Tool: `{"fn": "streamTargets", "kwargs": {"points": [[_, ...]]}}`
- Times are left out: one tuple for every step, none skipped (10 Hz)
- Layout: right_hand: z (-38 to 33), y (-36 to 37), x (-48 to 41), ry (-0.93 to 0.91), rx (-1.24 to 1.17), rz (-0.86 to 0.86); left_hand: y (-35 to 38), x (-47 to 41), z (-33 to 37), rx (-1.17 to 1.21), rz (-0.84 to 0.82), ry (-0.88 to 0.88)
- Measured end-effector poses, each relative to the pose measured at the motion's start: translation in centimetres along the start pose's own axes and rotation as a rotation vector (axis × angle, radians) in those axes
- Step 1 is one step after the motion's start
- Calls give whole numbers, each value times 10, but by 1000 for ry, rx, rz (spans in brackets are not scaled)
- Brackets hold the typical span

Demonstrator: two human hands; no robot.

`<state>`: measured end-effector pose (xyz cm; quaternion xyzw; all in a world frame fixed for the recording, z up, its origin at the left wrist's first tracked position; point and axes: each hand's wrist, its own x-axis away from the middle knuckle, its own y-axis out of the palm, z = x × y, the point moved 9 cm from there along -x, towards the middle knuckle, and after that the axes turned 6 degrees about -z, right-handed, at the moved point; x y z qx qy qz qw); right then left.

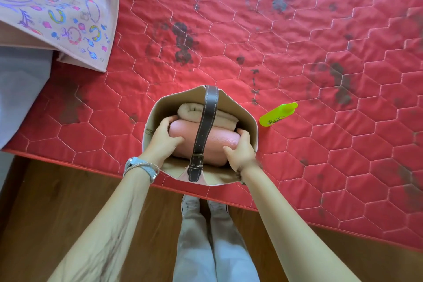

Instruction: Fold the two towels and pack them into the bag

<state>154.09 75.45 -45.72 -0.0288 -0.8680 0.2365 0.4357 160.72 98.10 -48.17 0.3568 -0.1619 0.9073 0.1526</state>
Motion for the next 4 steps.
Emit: {"fn": "streamTargets", "kwargs": {"points": [[1, -3, 1, -8, -29, -4, -1, 3, 7, -41, -9, 24], [1, -11, 6, -26, -96, 31, -9, 9, 10, 12, 1, 34], [-2, -18, 15, -48, -186, 60, -17, 24, 21, 82, 15, 32], [-7, -24, 25, -39, -367, 67, -25, 43, 36, 135, 77, 32]]}}
